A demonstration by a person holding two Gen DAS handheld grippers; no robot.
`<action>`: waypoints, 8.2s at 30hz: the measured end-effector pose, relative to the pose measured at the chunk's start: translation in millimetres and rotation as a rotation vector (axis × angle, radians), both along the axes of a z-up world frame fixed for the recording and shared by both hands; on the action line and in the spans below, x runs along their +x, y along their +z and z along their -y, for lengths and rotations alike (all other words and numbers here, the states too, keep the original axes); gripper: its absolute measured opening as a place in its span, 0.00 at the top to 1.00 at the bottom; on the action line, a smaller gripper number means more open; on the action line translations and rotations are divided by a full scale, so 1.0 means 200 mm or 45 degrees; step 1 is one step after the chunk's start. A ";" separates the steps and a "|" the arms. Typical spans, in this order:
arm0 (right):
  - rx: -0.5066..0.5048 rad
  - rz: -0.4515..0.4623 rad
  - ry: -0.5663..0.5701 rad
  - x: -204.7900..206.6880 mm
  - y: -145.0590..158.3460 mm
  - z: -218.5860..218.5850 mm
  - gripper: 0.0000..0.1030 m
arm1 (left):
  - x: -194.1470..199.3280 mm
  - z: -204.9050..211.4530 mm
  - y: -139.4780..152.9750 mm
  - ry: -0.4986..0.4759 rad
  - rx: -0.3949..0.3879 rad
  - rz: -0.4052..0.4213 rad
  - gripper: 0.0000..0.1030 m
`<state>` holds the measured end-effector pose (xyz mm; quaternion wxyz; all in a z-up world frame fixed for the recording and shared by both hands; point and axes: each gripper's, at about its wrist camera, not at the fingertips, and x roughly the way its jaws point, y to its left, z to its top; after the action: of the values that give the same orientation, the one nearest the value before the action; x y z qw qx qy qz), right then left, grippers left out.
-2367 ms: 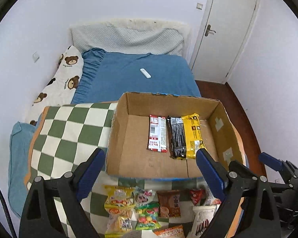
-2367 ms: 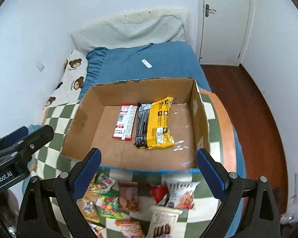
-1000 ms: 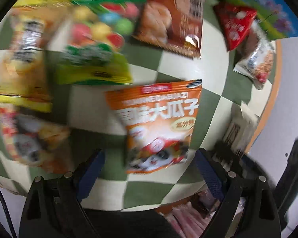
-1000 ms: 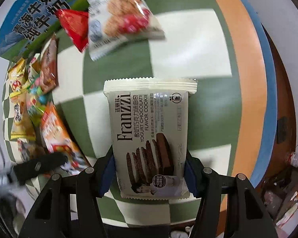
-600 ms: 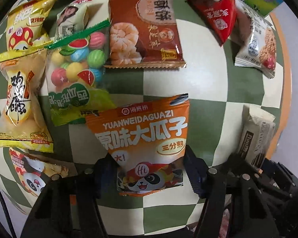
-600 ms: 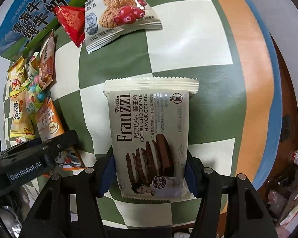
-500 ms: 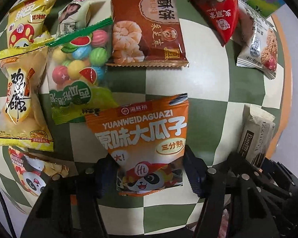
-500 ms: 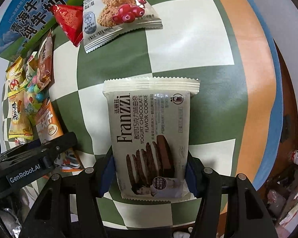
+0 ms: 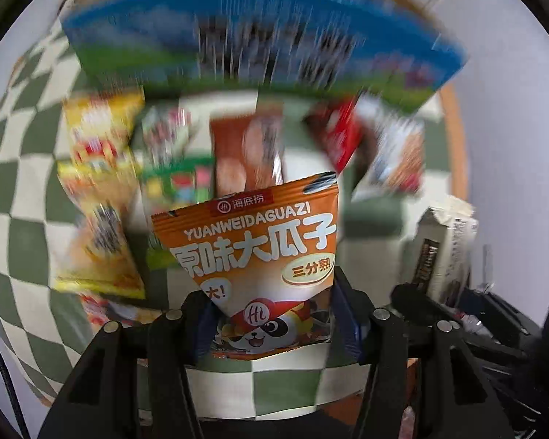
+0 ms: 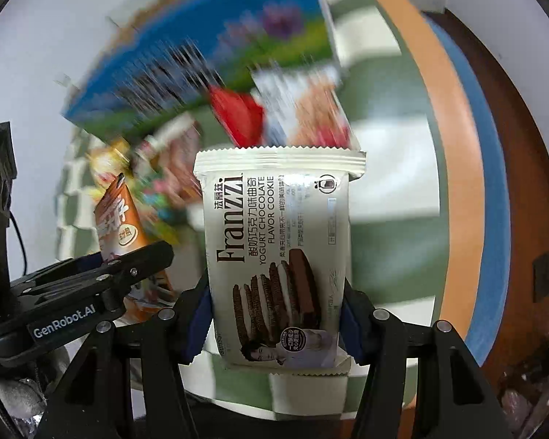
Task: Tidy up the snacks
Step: 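Place both held packets into the box beside the others and release, then grasp the nitz oat cookie pack with the right tool while the left tool grasps the red panda bag, then lower both held packets into the box and open both tools, then grasp the watermelon candy bag with the right tool while the left tool grasps the yellow cracker bag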
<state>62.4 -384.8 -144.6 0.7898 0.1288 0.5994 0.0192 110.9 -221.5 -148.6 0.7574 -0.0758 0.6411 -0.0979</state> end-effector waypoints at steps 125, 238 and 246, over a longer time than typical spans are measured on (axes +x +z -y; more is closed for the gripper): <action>-0.131 -0.097 -0.101 0.16 -0.23 -0.06 0.42 | -0.25 -0.69 -0.29 0.011 0.337 -0.194 0.07; -0.294 0.247 0.085 0.97 0.59 -0.42 0.04 | 0.81 -0.54 0.70 0.084 0.265 0.363 0.11; -0.278 0.387 0.037 0.74 0.75 -0.42 0.04 | 0.60 -0.55 0.81 0.100 0.235 0.464 0.11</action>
<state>210.7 -301.3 5.3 0.8802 0.0292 0.4735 -0.0151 231.2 -112.0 14.3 0.8678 -0.0123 0.4963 -0.0212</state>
